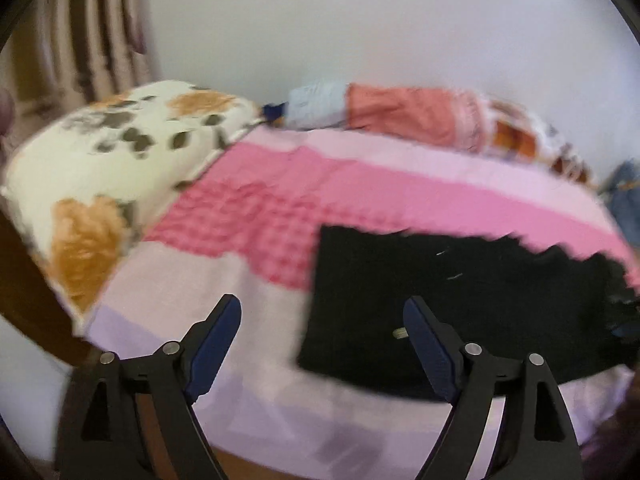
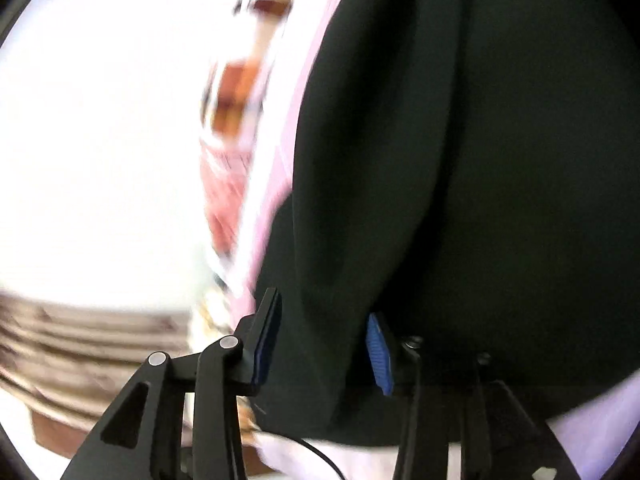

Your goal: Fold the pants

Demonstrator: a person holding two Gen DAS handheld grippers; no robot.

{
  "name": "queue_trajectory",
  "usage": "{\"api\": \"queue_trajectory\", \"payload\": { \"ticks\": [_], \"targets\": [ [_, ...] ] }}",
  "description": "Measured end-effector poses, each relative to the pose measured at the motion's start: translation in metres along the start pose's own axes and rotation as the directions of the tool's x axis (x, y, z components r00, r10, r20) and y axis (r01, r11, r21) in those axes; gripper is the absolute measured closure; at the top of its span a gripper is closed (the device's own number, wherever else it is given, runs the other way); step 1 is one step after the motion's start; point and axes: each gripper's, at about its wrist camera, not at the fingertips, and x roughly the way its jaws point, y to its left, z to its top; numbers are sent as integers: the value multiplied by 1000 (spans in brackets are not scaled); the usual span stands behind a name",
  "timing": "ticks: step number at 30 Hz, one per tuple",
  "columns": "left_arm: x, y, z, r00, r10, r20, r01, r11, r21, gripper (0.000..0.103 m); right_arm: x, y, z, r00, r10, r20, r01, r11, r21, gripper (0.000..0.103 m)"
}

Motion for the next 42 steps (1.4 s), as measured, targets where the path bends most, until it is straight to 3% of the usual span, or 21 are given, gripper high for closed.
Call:
{"api": "queue_trajectory", "payload": {
  "ticks": [3,7,10,12,14,20,26,29,33,35,42],
  "targets": [
    [8,-18,6,992,-122,-12,121,992,-35,16,-14,-12,28,994,41,104,-44,998,32,63],
    [30,-45,5,978,-202,-61,199,979,-55,16,-33,-30,68,968,89,233,-109,991,74,66],
    [42,-67,-1,969,-231,-92,228,973,-40,16,-38,-32,91,960,89,267,-116,990,86,67],
    [48,-78,-7,963,-241,-121,241,970,-20,16,-39,-31,101,961,59,271,-84,993,79,74],
    [51,-89,-12,962,-232,-144,235,972,5,16,-37,-32,111,968,5,251,-26,997,78,91],
    [55,-101,-16,955,-236,-177,247,968,43,16,-58,-24,108,967,-69,246,58,997,52,94],
    [63,-100,-24,963,-192,-190,215,971,106,16,-119,-14,77,938,-168,303,190,981,-46,95],
    [74,-96,-30,959,-172,-224,201,973,115,16,-135,-31,73,926,-231,298,245,969,-11,95],
    [81,-91,-33,953,-171,-250,198,976,89,16,-144,-57,82,933,-198,302,178,980,92,95],
    [79,-88,-32,953,-181,-242,204,976,72,16,-149,-58,80,929,-208,307,184,977,106,93],
    [76,-85,-31,954,-185,-236,205,977,62,16,-158,-89,78,941,-100,322,10,963,270,83]
  ]
}}
